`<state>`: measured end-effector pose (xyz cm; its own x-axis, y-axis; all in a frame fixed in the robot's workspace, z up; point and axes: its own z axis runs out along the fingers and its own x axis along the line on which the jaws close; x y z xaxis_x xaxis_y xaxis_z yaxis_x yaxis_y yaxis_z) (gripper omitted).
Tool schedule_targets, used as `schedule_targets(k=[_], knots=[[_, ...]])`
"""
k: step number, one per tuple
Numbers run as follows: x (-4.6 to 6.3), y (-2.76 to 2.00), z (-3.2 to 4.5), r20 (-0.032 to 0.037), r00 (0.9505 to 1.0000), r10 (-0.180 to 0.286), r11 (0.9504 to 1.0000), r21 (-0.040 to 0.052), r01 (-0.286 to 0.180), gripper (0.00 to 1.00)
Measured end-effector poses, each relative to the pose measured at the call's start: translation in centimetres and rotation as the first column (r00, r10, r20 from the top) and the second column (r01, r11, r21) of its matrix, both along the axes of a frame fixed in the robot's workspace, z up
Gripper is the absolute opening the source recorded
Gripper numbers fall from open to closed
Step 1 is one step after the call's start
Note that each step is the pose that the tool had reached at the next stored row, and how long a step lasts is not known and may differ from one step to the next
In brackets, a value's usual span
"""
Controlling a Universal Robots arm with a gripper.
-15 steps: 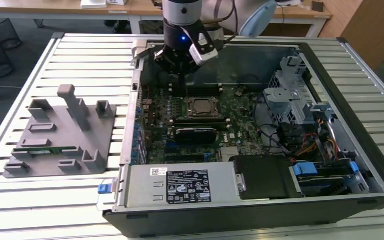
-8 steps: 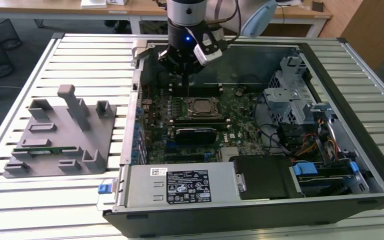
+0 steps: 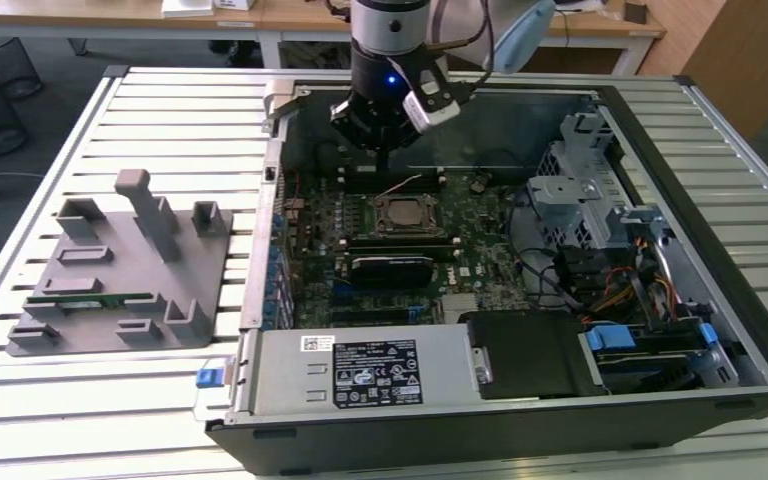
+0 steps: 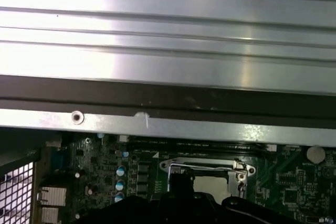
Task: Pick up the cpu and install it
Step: 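Install the first cpu locking lever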
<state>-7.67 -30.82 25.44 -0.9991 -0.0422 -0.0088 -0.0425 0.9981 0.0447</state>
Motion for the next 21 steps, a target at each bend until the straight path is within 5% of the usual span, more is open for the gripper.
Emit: schedule_targets(k=[2,3,21], knots=[[0.0,-0.15,-0.1,-0.0002,1.0,0.0,0.9997,0.0226,0.0,0.11],[0.0,-0.18,-0.18,0.0003,1.0,0.0,0.9997,0.0238,0.0,0.11],[2.6,-0.06,-2.33,-0.0001,1.0,0.001,1.0,0.0074,-0.001,0.11]])
